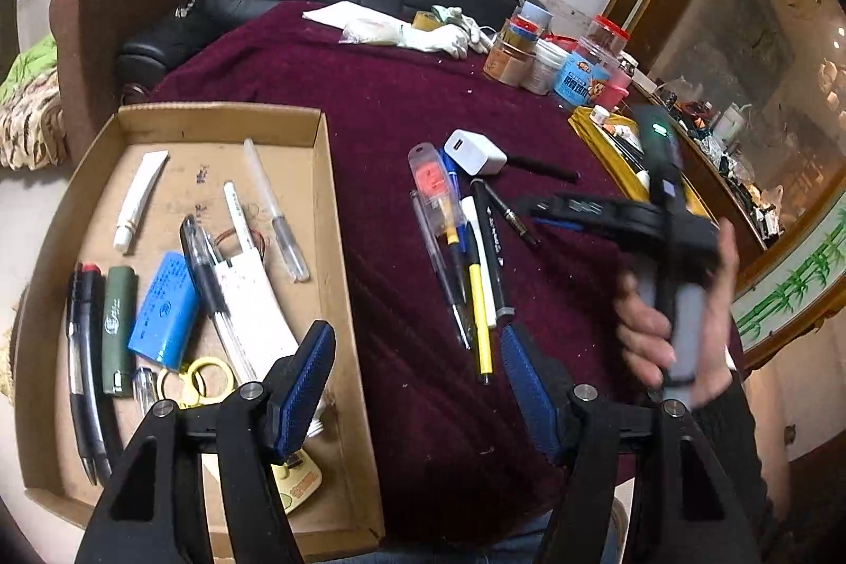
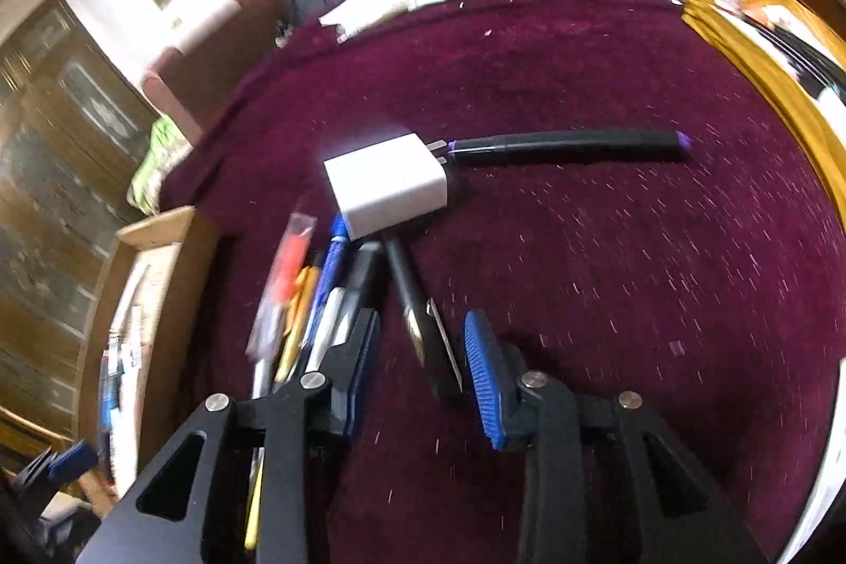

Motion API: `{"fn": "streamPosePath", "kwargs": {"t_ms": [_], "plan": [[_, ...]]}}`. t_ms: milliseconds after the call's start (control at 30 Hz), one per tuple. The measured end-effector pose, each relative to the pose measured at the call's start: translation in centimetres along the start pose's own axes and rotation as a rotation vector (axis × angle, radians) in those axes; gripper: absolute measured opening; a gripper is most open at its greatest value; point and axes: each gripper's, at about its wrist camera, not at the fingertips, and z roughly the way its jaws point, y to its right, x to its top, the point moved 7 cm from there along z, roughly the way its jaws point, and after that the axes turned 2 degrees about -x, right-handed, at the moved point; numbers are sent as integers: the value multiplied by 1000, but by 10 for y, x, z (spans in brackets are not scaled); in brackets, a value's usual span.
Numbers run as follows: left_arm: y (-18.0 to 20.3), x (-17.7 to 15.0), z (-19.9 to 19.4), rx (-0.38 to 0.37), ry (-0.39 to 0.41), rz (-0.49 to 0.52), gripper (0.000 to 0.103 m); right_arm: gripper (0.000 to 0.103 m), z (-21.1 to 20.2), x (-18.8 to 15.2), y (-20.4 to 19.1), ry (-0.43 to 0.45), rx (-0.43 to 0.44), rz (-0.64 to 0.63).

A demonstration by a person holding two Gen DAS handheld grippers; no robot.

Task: Organize rigid objects
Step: 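Grasp a thin black pen with the right tool while the left tool grasps a black marker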

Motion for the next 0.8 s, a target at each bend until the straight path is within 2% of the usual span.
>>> {"fn": "streamPosePath", "kwargs": {"t_ms": [100,167,200,433,633,800], "plan": [[-2,-4,4,-7,-11,-14,69,28,19,4,-10,-32,-55,-60],[-4,-5,5,-13,-16,-23,69,18,21,3,-14,-10,-134,-116],[-4,-6,6,-17,-20,-24,69,17,21,1,-15,-9,-148,-123],[3,-6,6,-25,-26,-14,69,15,1,-33,-18,-7,-138,-155],[19,-7,15,-27,-52,17,69,14,-31,-86,-17,5,-127,-188],[43,1,35,-52,-106,58,69,14,-60,-120,6,13,-134,-105]]}}
